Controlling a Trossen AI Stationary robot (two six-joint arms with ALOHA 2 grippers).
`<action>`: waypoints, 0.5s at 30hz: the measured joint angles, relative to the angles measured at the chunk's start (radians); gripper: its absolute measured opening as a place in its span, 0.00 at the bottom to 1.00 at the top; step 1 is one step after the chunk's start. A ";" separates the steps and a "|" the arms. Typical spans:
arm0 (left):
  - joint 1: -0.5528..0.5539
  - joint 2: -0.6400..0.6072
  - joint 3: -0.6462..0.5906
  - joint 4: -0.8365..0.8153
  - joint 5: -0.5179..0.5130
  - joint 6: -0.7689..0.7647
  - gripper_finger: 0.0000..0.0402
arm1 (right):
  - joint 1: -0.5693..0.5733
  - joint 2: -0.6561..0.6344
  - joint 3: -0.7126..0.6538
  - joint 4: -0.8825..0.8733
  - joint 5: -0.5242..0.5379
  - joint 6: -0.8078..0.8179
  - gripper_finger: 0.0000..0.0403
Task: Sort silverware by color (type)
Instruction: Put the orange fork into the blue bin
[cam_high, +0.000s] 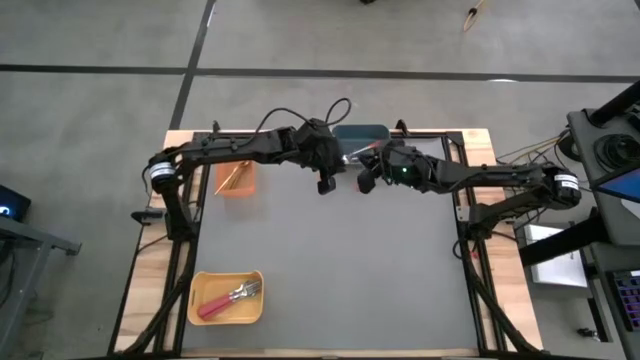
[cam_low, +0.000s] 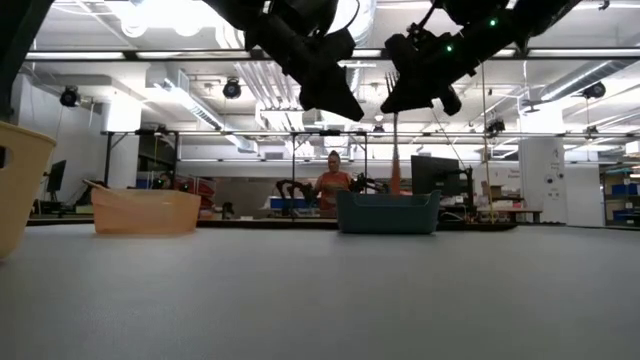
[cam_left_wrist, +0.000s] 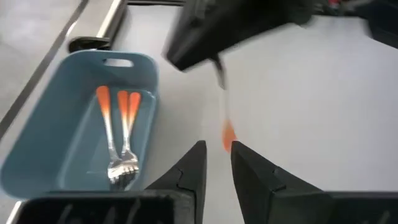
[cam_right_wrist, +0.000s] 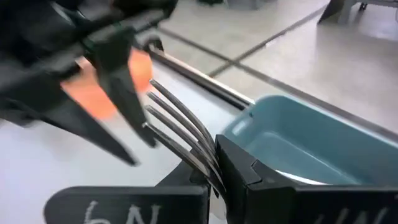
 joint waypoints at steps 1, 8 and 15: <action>-0.001 0.000 0.000 -0.007 0.003 0.008 0.15 | 0.000 -0.002 0.017 -0.048 -0.008 -0.019 0.02; 0.003 -0.001 0.000 -0.022 0.146 0.078 0.21 | 0.007 0.005 0.078 -0.252 -0.212 -0.283 0.02; 0.010 -0.004 -0.001 -0.024 0.446 0.154 0.22 | 0.007 0.005 0.069 -0.255 -0.313 -0.305 0.02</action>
